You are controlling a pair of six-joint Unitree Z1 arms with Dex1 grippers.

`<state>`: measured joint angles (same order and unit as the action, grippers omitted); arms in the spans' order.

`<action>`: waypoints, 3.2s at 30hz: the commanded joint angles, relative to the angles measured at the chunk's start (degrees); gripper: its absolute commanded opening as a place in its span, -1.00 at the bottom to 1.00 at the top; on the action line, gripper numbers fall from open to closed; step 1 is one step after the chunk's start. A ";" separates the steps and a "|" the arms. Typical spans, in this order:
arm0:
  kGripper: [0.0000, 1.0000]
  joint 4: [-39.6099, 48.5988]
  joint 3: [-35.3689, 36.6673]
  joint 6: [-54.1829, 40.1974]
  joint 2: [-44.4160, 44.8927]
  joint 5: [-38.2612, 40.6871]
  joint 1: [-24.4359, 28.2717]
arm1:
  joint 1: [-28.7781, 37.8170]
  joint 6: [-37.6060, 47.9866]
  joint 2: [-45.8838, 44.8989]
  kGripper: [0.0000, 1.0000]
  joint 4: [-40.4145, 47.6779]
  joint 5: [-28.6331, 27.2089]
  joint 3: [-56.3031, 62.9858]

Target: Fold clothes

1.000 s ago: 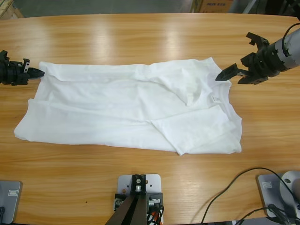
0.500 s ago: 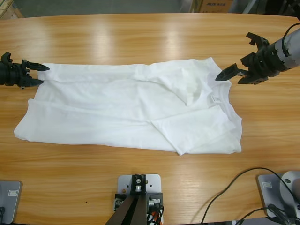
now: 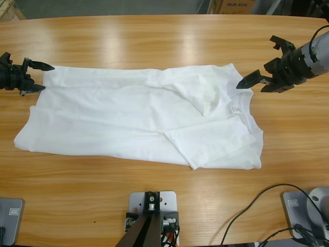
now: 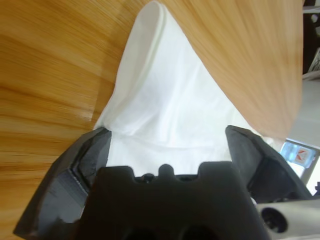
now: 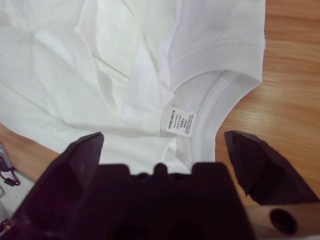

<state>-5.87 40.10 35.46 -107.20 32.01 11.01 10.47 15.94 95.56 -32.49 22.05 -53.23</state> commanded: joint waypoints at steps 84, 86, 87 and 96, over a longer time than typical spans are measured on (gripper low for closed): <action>-1.00 5.25 -1.36 -1.27 4.86 1.57 -0.64 | 0.52 -0.66 21.76 0.44 2.13 4.64 -11.81; -1.00 5.25 -1.34 -1.36 4.77 1.57 -0.64 | 0.52 -0.88 22.04 0.18 2.16 4.59 -11.81; -1.00 5.25 -1.34 -1.36 4.72 1.57 -0.64 | 0.52 -1.09 21.95 0.12 2.16 4.59 -11.83; -1.00 5.25 -1.39 -1.54 4.28 1.39 -0.71 | 0.59 -1.72 21.55 -0.32 1.55 3.41 -12.74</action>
<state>-1.18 39.92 34.89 -100.61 32.70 10.00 10.47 15.22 115.01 -30.98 26.92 -66.02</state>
